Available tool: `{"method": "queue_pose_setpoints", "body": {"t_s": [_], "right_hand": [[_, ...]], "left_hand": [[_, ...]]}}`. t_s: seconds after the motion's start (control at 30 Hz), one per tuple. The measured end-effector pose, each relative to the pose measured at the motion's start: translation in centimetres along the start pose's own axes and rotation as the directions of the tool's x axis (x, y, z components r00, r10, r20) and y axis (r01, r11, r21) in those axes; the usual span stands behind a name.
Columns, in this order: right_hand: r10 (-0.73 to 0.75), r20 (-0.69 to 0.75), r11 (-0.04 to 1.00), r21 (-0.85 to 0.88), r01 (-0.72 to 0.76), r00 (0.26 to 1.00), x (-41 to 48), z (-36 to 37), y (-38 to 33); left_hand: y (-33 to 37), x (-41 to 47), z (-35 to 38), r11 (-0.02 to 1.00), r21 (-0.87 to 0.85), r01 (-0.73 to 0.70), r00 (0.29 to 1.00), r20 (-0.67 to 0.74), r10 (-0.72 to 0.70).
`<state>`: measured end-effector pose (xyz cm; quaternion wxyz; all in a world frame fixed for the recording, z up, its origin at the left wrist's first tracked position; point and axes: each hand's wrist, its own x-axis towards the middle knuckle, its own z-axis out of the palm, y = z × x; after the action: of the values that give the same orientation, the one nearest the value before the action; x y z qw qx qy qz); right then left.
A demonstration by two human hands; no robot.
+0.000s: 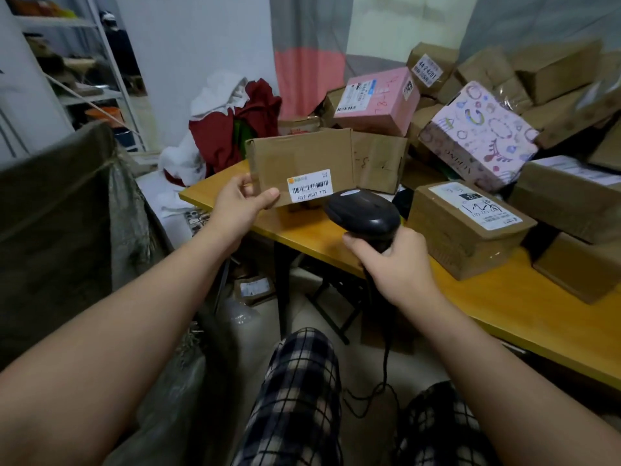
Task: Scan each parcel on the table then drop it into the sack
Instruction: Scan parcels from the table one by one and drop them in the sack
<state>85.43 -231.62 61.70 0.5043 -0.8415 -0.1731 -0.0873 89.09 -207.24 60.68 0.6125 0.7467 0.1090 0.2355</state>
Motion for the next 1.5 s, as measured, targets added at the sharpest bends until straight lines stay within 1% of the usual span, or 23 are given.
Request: {"method": "queue_pose_setpoints", "body": {"t_s": [0.17,0.37,0.57,0.63,0.7,0.8,0.87,0.93,1.07,1.2,1.23,1.3,1.37,1.4,1.43,1.5], "right_hand": [[0.012,-0.015,1.000,-0.007,-0.012,1.000,-0.3,-0.3,0.1],[0.006,0.015,1.000,-0.006,-0.006,1.000,-0.3,-0.4,0.1],[-0.046,0.026,0.999,0.029,0.045,0.999,-0.1,0.0,0.3],[-0.068,0.072,0.997,0.048,0.064,0.995,0.1,0.7,0.3],[-0.102,0.141,0.992,0.090,0.090,0.985,0.4,1.7,0.0],[-0.159,0.261,0.981,0.153,0.121,0.952,0.8,4.5,-0.5],[-0.173,0.329,0.976,0.184,0.116,0.929,0.9,7.1,-0.8],[-0.200,0.406,0.973,0.187,0.134,0.892,1.1,10.1,-0.7],[-0.199,0.555,0.979,0.154,0.135,0.808,0.8,16.5,-0.2],[-0.218,0.658,0.970,0.066,0.234,0.720,0.4,22.4,-0.6],[-0.215,0.672,0.970,0.059,0.238,0.709,0.3,23.9,-0.7],[-0.181,0.686,0.983,0.095,0.159,0.705,0.1,26.5,-0.4],[-0.130,0.679,0.990,0.126,0.059,0.722,-0.1,28.7,0.2],[-0.120,0.668,0.991,0.128,0.046,0.734,-0.2,29.6,0.5],[-0.123,0.659,0.990,0.129,0.051,0.742,-0.2,30.4,1.0],[-0.143,0.650,0.985,0.165,0.044,0.747,-0.3,31.9,1.9]], "left_hand": [[-0.2,0.4,-0.4,0.999,0.036,0.006,1.000,0.021,-0.007],[-0.1,0.8,-0.2,0.999,0.037,0.013,1.000,0.020,-0.014],[0.3,-0.3,-0.7,1.000,0.023,0.012,0.999,0.035,-0.013],[0.8,-1.9,-1.4,1.000,0.007,-0.006,1.000,0.024,0.006],[0.9,-4.1,-2.5,1.000,-0.005,-0.007,1.000,-0.021,0.007],[-0.9,-7.9,-5.2,1.000,-0.001,0.015,0.989,-0.149,-0.015],[-3.2,-10.3,-7.7,0.998,0.022,0.055,0.969,-0.242,-0.048],[-5.8,-12.8,-10.6,0.991,0.046,0.125,0.932,-0.348,-0.101],[-10.2,-17.3,-15.5,0.970,0.045,0.238,0.820,-0.545,-0.175],[-13.4,-20.2,-19.3,0.947,0.086,0.308,0.707,-0.687,-0.168],[-14.1,-20.6,-20.0,0.934,0.101,0.342,0.686,-0.706,-0.175],[-15.8,-20.9,-21.2,0.917,0.096,0.387,0.661,-0.723,-0.203],[-17.5,-20.5,-21.7,0.891,0.071,0.448,0.634,-0.728,-0.261],[-18.4,-20.1,-21.9,0.873,0.064,0.484,0.627,-0.721,-0.294],[-19.2,-19.6,-22.0,0.857,0.053,0.512,0.627,-0.705,-0.331],[-20.9,-18.4,-22.1,0.837,0.034,0.546,0.660,-0.633,-0.405]]}}
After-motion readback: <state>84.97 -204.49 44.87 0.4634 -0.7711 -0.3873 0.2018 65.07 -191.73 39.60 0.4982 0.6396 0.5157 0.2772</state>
